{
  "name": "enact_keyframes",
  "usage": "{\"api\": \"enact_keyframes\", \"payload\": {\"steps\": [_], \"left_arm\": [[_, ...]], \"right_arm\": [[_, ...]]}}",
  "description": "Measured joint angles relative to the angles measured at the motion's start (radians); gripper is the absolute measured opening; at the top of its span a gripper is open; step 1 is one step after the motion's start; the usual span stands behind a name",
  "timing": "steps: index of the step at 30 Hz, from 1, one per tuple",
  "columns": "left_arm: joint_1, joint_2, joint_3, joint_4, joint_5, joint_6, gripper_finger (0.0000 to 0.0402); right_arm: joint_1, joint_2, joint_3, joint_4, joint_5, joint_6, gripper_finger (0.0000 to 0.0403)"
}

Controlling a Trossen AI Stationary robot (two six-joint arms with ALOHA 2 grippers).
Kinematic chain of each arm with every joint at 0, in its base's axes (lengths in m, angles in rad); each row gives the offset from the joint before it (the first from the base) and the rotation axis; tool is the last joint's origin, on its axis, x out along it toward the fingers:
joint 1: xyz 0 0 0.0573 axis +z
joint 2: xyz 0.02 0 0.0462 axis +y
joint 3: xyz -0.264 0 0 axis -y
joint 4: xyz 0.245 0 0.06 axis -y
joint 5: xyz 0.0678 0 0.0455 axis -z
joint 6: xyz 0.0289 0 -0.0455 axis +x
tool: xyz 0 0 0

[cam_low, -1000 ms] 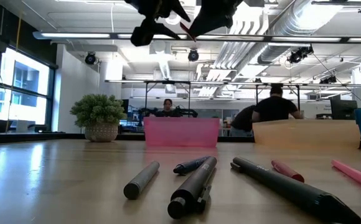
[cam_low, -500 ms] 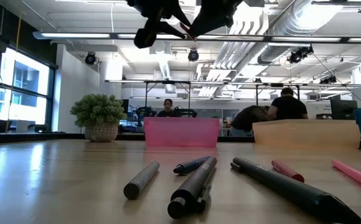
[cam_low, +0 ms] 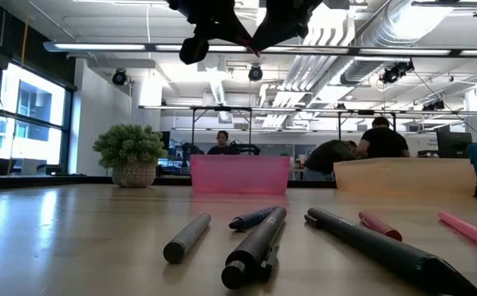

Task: Sort crayons/erasers/pens/pencils in bins
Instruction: Put the red eraser into the light green bin

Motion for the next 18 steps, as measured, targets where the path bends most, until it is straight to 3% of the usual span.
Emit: {"api": "enact_keyframes", "payload": {"steps": [5, 11, 18], "left_arm": [[0.0, 0.0, 0.0, 0.0, 0.001, 0.002, 0.0006], [-0.002, -0.001, 0.001, -0.022, -0.008, 0.04, 0.0006], [-0.009, -0.019, 0.001, -0.183, -0.042, 0.104, 0.0006]], "right_arm": [[0.0, 0.0, 0.0, 0.0, -0.007, 0.004, 0.007], [-0.002, 0.0, 0.0, -0.003, -0.01, 0.035, 0.0137], [-0.001, -0.023, -0.001, -0.037, -0.053, 0.035, 0.0184]]}}
